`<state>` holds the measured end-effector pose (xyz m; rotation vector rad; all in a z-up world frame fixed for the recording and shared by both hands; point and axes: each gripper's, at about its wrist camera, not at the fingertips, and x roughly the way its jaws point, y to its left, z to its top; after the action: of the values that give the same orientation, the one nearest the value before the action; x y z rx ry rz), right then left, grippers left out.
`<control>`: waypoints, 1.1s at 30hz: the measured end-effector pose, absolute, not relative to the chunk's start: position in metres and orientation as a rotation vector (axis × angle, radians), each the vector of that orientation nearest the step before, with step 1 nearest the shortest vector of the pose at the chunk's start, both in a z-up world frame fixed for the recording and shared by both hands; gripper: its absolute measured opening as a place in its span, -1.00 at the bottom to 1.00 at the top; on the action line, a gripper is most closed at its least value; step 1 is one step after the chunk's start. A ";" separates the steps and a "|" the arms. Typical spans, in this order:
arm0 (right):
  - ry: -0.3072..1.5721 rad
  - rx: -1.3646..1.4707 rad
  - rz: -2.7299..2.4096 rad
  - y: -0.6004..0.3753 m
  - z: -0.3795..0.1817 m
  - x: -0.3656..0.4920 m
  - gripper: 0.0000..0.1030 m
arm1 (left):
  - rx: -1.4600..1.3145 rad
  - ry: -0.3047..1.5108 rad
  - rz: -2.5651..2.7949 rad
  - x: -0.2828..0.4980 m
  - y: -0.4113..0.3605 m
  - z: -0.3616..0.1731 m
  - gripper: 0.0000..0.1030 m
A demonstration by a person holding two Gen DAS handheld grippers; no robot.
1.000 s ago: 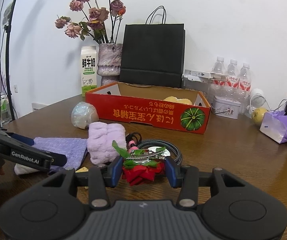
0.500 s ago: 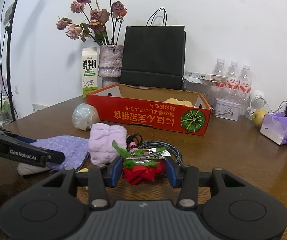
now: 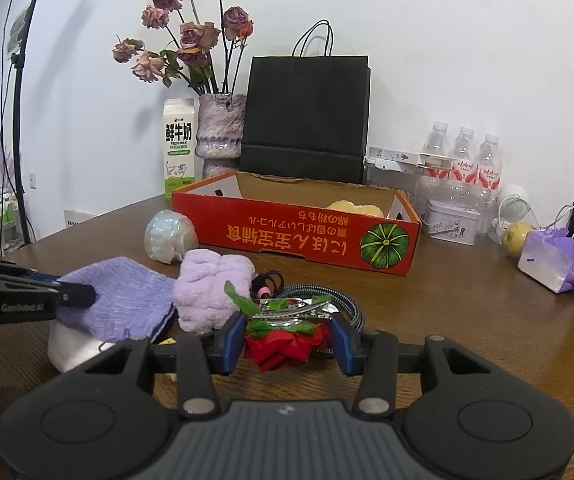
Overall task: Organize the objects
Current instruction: 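Grasp the red flower hair clip with right tool while left tool grasps lilac cloth, then carry the lilac cloth and red hair clip into the box and release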
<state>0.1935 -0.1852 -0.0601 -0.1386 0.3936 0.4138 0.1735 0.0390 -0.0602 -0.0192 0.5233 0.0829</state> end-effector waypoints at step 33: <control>0.302 -0.081 0.434 -0.176 -0.023 0.193 -0.15 | -0.019 0.364 0.046 0.166 0.019 0.008 -0.86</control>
<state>0.1932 -0.1757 -0.0231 -0.0809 0.3016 0.4337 0.1664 0.0195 0.0081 -0.0191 0.3638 0.0458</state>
